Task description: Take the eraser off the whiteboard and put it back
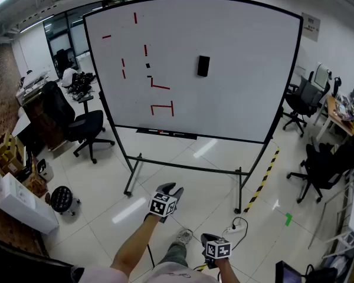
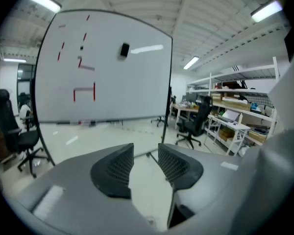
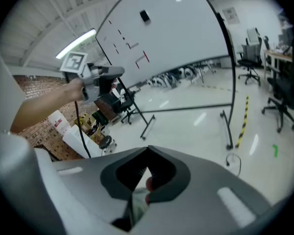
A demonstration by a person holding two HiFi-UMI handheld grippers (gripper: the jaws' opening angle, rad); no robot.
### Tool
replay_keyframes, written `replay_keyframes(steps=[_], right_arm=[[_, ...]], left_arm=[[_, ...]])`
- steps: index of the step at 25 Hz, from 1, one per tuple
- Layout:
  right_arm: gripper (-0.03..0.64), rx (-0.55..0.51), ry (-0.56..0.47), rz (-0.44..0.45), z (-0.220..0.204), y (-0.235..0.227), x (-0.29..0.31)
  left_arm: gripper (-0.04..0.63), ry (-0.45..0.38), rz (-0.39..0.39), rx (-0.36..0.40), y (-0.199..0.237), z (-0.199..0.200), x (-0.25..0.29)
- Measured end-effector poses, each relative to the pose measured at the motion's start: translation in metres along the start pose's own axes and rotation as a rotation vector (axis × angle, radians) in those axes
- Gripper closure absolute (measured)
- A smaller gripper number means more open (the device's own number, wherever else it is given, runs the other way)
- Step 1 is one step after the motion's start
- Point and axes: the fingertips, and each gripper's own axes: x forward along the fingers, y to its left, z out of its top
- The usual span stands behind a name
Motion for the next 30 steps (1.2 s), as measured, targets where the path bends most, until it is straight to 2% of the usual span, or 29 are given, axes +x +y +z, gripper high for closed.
replay_keyframes(steps=[3,7,9,12,16,19,22,23,24,28,30], right_arm=[[0.614,-0.074,-0.2,-0.002,0.122,0.015,0.011],[0.614,-0.227,-0.384,-0.024,0.26,0.031,0.018],[0.614,-0.238,-0.42,-0.045,0.298,0.029,0.022],[0.614,-0.216,-0.406,-0.089,0.315,0.017,0.038],[0.614,-0.236,-0.334,-0.115,0.309,0.003,0.059],[0.614,-0.213,-0.317,-0.136,0.311,-0.011,0.066],[0.614,-0.202,-0.303,-0.175,0.312,-0.025,0.066],[0.614,-0.199,-0.296,-0.189,0.31,-0.03,0.066],[0.614,-0.195,-0.29,-0.201,0.307,-0.035,0.066],[0.614,-0.189,-0.27,-0.237,0.299,-0.051,0.062],[0.614,-0.196,-0.26,-0.252,0.299,-0.055,0.061]], left_arm=[[0.371,-0.2,0.091,0.061,0.071,0.148,0.033],[0.274,-0.357,0.218,0.166,0.14,0.316,0.083],[0.205,-0.435,0.279,0.213,0.158,0.383,0.103],[0.129,-0.53,0.335,0.242,0.171,0.451,0.134],[0.109,-0.588,0.345,0.251,0.164,0.493,0.178],[0.109,-0.583,0.39,0.265,0.166,0.506,0.206],[0.111,-0.571,0.428,0.24,0.179,0.512,0.228],[0.135,-0.575,0.441,0.235,0.182,0.514,0.232],[0.197,-0.591,0.455,0.233,0.184,0.517,0.233],[0.23,-0.706,0.481,0.22,0.185,0.52,0.223],[0.328,-0.733,0.458,0.208,0.188,0.519,0.22]])
